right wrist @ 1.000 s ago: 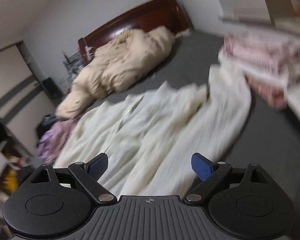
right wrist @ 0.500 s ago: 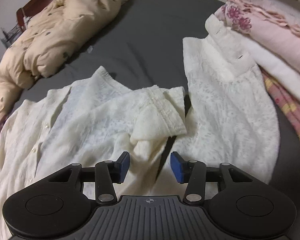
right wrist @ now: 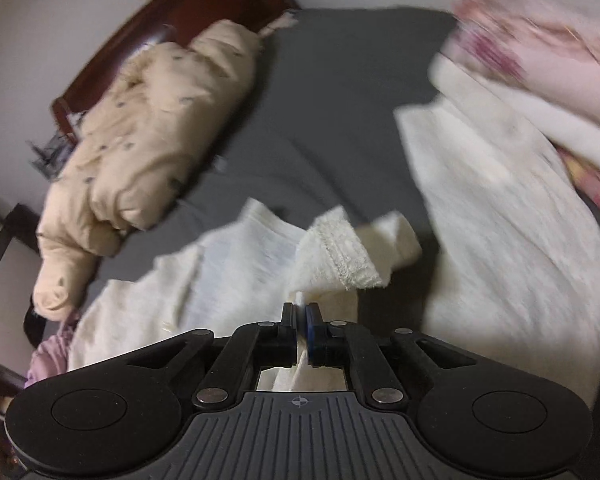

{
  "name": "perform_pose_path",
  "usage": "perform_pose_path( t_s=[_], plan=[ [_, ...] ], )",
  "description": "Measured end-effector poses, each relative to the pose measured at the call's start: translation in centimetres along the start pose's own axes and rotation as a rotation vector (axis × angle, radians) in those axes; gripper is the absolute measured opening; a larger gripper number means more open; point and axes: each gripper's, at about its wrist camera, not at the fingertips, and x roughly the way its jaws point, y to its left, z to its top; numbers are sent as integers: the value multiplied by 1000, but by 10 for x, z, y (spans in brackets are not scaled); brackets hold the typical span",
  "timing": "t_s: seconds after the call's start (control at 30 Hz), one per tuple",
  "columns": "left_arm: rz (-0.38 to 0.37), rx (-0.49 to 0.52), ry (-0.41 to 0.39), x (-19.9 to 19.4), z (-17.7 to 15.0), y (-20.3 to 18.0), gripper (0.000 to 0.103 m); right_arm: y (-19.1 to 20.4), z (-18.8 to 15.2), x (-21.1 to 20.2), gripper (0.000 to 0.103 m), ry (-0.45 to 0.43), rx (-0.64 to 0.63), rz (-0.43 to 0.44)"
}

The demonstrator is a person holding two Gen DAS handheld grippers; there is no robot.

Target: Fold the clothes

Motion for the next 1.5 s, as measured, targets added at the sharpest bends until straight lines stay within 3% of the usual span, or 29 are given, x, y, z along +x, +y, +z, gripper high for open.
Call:
perform_pose_path(
  t_s=[0.1, 0.23, 0.4, 0.43, 0.5, 0.57, 0.67, 0.77, 0.97, 1.0, 1.17, 1.33, 1.5],
  plan=[
    [57, -24, -18, -3, 4, 13, 17, 39, 12, 9, 4, -9, -47, 7],
    [127, -73, 1, -4, 3, 33, 17, 98, 15, 40, 5, -18, -156, -48],
    [163, -190, 75, 6, -5, 60, 17, 138, 11, 92, 6, 108, -251, -84],
    [162, -206, 83, 7, -6, 62, 17, 140, 12, 96, 10, 123, -259, -97],
    [155, -230, 90, 7, -7, 66, 18, 136, 16, 95, 29, 117, -270, -146],
    [147, -247, 88, 7, -9, 68, 18, 123, 22, 91, 73, 94, -251, -209],
    [138, -265, 101, 8, -13, 70, 18, 93, 27, 86, 76, 62, -186, -283],
    [128, -277, 113, 11, -13, 73, 18, 64, 26, 89, 75, 97, -134, -257],
    [128, -262, 102, 13, -6, 70, 18, 33, 18, 95, 74, 147, 67, -94],
    [130, -254, 101, 13, -6, 69, 18, 33, 17, 95, 68, 143, 72, -80],
    [140, -216, 104, 16, -9, 65, 18, 38, 20, 101, 7, 150, 63, -40],
    [145, -238, 81, 14, -8, 69, 18, 67, 35, 107, 3, 103, 48, 20],
    [167, -251, 77, 12, -6, 76, 18, 122, 57, 130, 3, 74, -14, 65]
  ],
)
